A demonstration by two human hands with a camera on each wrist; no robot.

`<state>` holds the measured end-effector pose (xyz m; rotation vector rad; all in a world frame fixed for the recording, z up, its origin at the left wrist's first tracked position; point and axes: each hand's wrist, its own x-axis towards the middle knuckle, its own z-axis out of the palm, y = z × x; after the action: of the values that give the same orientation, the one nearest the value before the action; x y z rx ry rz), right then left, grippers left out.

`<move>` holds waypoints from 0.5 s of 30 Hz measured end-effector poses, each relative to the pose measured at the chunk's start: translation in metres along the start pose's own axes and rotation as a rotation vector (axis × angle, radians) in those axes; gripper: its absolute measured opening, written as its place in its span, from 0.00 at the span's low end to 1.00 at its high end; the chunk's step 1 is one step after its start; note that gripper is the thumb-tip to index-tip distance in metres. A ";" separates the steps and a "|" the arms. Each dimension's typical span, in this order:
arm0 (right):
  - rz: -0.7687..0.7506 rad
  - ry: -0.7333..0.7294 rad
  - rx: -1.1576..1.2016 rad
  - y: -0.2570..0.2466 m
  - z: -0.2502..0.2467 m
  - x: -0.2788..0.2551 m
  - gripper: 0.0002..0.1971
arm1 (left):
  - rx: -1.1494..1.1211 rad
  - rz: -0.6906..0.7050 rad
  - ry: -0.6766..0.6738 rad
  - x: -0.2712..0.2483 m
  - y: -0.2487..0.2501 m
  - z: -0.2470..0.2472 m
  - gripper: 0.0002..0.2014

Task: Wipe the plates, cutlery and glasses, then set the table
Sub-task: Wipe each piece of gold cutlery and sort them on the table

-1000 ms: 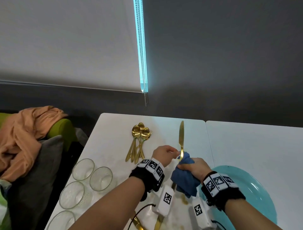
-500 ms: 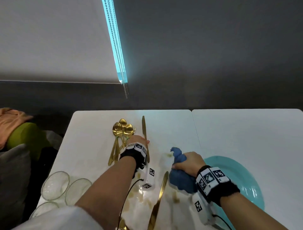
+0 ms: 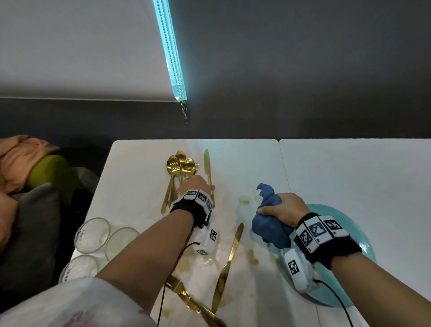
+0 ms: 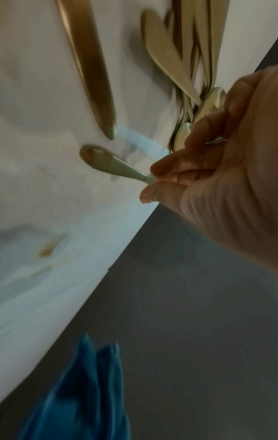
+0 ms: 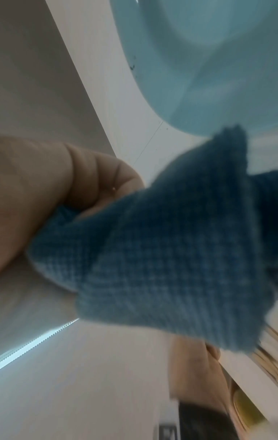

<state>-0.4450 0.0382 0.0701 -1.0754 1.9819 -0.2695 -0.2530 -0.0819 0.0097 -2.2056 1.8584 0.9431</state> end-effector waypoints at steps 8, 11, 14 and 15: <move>-0.102 -0.061 -0.009 0.002 0.011 -0.015 0.09 | 0.121 -0.087 -0.033 -0.089 -0.063 0.032 0.15; -0.134 -0.100 -0.026 0.003 0.016 -0.026 0.08 | 0.123 -0.178 -0.040 -0.119 -0.084 0.056 0.14; -0.171 -0.127 -0.058 0.005 0.019 -0.035 0.09 | 0.135 -0.255 -0.020 -0.146 -0.099 0.071 0.16; -0.181 -0.133 -0.077 0.007 0.020 -0.039 0.08 | 0.140 -0.280 -0.018 -0.155 -0.102 0.075 0.16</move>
<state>-0.4231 0.0757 0.0763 -1.2912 1.7924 -0.2132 -0.1969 0.1096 -0.0011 -2.2826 1.5036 0.7550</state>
